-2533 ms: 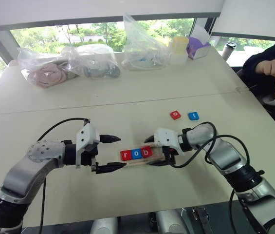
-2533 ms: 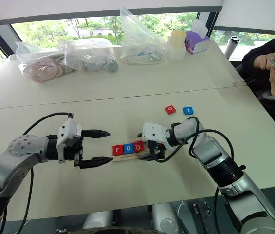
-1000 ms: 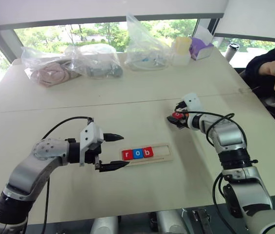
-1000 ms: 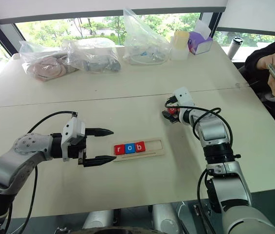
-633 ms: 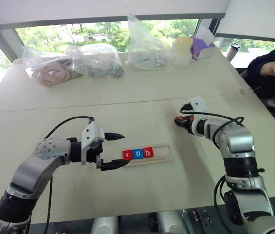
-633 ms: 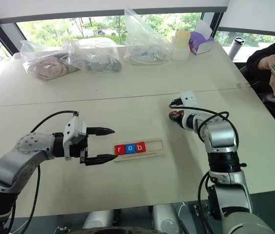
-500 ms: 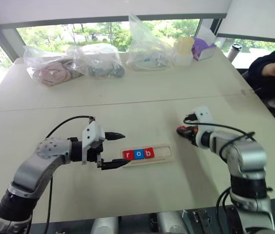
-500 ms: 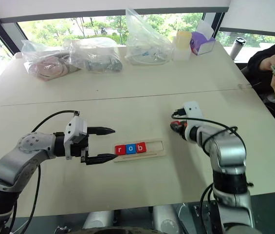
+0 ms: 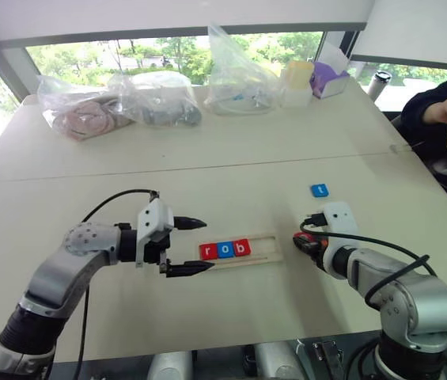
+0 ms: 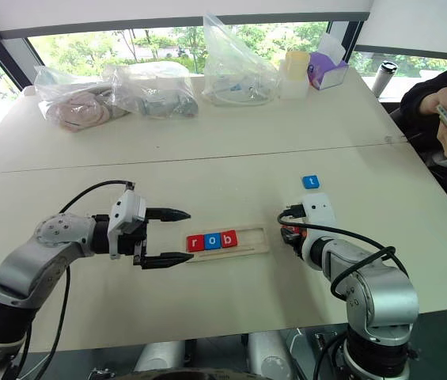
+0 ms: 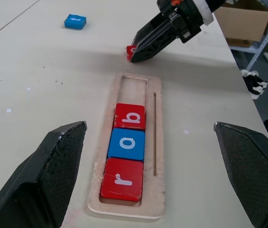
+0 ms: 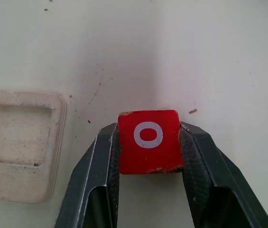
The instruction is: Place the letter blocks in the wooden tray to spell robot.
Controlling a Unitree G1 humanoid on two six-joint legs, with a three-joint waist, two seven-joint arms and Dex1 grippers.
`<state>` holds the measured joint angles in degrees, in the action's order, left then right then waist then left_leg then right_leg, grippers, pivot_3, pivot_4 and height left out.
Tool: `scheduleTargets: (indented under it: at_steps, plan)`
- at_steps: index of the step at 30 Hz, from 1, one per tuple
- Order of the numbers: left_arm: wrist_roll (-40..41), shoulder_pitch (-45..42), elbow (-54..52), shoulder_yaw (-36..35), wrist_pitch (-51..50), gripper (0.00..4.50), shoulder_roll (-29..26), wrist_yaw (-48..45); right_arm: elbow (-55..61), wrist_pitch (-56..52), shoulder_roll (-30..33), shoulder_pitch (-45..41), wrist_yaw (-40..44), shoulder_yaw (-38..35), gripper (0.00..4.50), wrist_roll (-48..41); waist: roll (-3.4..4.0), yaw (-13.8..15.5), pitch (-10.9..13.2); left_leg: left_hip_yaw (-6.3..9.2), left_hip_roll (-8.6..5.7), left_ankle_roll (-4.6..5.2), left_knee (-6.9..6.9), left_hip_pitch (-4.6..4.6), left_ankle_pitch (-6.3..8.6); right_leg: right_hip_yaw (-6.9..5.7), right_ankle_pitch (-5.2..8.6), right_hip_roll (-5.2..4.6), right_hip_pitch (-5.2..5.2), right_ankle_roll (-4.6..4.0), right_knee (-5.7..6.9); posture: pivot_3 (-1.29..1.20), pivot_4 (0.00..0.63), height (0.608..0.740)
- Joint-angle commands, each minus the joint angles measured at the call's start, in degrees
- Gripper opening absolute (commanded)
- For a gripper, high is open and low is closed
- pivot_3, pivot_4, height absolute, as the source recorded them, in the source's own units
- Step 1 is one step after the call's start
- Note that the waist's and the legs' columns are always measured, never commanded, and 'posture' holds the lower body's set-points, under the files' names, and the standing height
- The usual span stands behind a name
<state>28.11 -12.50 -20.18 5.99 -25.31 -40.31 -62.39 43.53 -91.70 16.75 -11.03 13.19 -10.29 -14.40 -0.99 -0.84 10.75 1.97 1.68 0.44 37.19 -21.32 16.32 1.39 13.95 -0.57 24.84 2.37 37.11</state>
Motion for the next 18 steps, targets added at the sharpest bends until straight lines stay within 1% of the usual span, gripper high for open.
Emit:
scheduleTargets:
  at_steps: [1,2,3,4,6,8,11,12,14,16,18]
  plan:
    - [-0.1,-0.6,-0.4,-0.1,1.4,4.50,0.3,-0.4,0.3,-0.8,3.1,-0.5,1.0,0.4,3.09,-1.0,0.00,0.0,0.0,0.00,0.00,0.00,0.00,0.00,0.00,0.00,0.00,0.00,0.00,0.00,0.00,0.00,0.150,0.740]
    - [-0.2,-0.6,-0.5,-0.1,1.3,4.50,0.3,-0.4,0.5,-0.8,4.9,-1.0,2.2,1.0,3.60,-1.9,0.00,0.0,0.0,0.00,0.00,0.00,0.00,0.00,0.00,0.00,0.00,0.00,0.00,0.00,0.00,0.00,0.150,0.740]
    - [-0.2,-0.6,-0.5,-0.2,1.3,4.50,0.3,-0.4,0.8,0.5,8.2,-1.4,4.6,2.3,4.11,-3.3,0.00,0.0,0.0,0.00,0.00,0.00,0.01,0.00,0.00,0.00,0.00,-0.01,0.00,0.00,0.00,0.00,0.150,0.740]
    - [-0.1,-0.5,-0.6,-0.3,1.2,4.50,0.3,-0.4,1.0,2.1,11.3,-1.7,6.7,3.4,4.45,-4.5,0.02,0.0,0.0,0.00,-0.01,0.00,0.02,-0.01,0.00,0.00,0.01,-0.01,0.00,0.01,0.00,0.00,0.150,0.740]
    - [-0.2,-0.6,-0.5,-0.3,1.1,4.50,0.3,-0.3,-0.3,8.1,18.3,-2.2,12.2,5.2,4.45,-6.2,0.02,-0.1,0.0,-0.03,-0.02,0.00,0.02,-0.03,0.00,0.01,0.01,-0.02,0.01,0.01,-0.03,0.00,0.150,0.740]
    - [-0.3,-0.8,-0.4,-0.2,1.1,4.50,0.3,-0.3,-2.1,14.8,23.4,-2.2,16.8,6.2,4.45,-7.0,0.01,-0.2,0.1,-0.04,-0.03,0.01,0.01,-0.02,0.01,0.01,0.02,-0.01,0.01,0.02,-0.05,0.00,0.150,0.740]
    - [-0.5,-1.1,-0.3,-0.2,1.1,4.50,0.6,-0.1,-9.9,31.9,30.4,-1.7,26.8,6.5,4.45,-6.1,-0.04,-0.3,0.1,-0.04,-0.01,0.03,-0.02,0.00,0.01,0.01,0.03,0.05,0.01,0.03,-0.05,0.00,0.150,0.740]
    - [-0.5,-1.4,-0.2,-0.1,1.0,4.50,0.8,0.0,-12.3,36.5,31.9,-1.6,29.6,6.5,4.45,-5.9,-0.04,-0.3,0.1,-0.04,0.00,0.03,-0.01,0.00,0.01,0.01,0.03,0.06,0.01,0.03,-0.05,0.00,0.150,0.740]
    - [-0.6,-1.4,-0.2,-0.2,1.0,4.50,0.9,0.2,-19.7,49.5,35.4,-1.0,40.1,7.7,4.45,-5.6,-0.04,-0.2,0.1,-0.06,0.00,0.03,-0.01,0.00,0.01,0.01,0.02,0.06,0.01,0.05,-0.05,0.00,0.150,0.740]
    - [-0.6,-1.4,-0.2,-0.4,0.9,4.50,1.0,0.3,-25.4,58.8,37.4,-1.4,46.3,9.7,4.45,-4.2,-0.09,-0.2,0.1,-0.08,-0.01,0.03,0.00,-0.01,0.01,0.02,0.02,0.04,0.01,0.07,-0.06,0.00,0.150,0.740]
    - [-0.6,-1.4,-0.4,-0.7,0.8,4.50,1.0,0.4,-30.8,66.4,38.6,-3.0,50.7,12.6,4.45,-1.7,-0.09,-0.2,0.1,-0.09,0.00,0.03,0.01,0.00,0.01,0.02,-0.01,0.04,0.00,0.13,-0.06,0.00,0.150,0.740]
